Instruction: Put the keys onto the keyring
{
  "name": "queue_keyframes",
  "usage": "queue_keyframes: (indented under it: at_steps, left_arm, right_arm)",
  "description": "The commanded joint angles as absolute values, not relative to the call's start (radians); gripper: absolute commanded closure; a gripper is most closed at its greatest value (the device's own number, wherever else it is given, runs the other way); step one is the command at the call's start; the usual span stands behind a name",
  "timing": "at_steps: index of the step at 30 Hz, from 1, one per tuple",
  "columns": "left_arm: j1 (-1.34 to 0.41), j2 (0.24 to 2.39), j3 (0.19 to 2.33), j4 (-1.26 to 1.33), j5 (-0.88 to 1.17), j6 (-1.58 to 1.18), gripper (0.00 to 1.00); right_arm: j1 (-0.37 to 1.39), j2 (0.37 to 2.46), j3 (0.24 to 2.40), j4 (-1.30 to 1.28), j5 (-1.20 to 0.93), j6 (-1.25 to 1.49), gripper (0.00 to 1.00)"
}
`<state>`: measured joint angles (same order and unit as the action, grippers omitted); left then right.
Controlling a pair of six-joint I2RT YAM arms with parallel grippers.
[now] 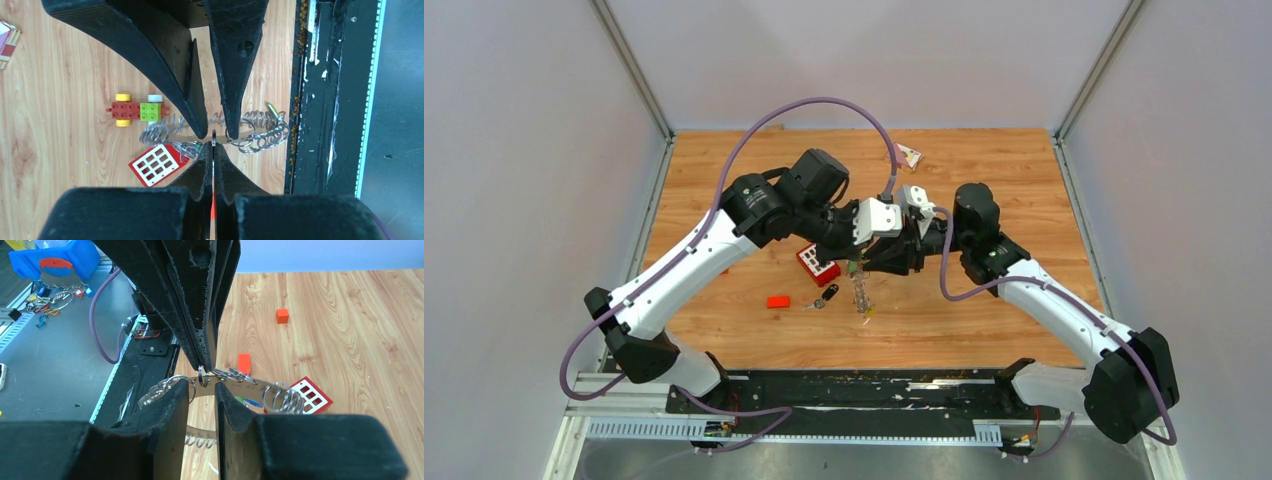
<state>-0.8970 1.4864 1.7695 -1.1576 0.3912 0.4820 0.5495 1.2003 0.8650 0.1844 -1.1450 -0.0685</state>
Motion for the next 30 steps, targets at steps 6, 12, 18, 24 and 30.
queue_keyframes:
  at_steps: [6,12,18,24,30]
  left_arm:
    - [-0.901,1.449,1.754,-1.084,0.427,0.458,1.00]
    - [-0.901,1.454,1.751,-1.079,0.439,0.454,1.00]
    - [-0.899,1.433,1.747,-1.077,0.435,0.467,1.00]
    - [-0.808,1.321,1.633,-0.958,0.535,0.492,0.73]
    - [-0.620,1.124,1.267,-0.476,0.850,0.393,0.56]
  right_arm:
    - [0.567,1.199,0.925,0.138,-1.154,-0.116,0.84]
    - [0.573,1.197,0.931,0.119,-1.149,-0.131,0.95]
    - [0.572,1.180,0.943,0.051,-1.133,-0.208,1.00]
    - [0.551,1.141,0.967,0.004,-1.158,-0.237,1.00]
    - [0.534,1.128,0.963,0.085,-1.193,-0.123,1.00]
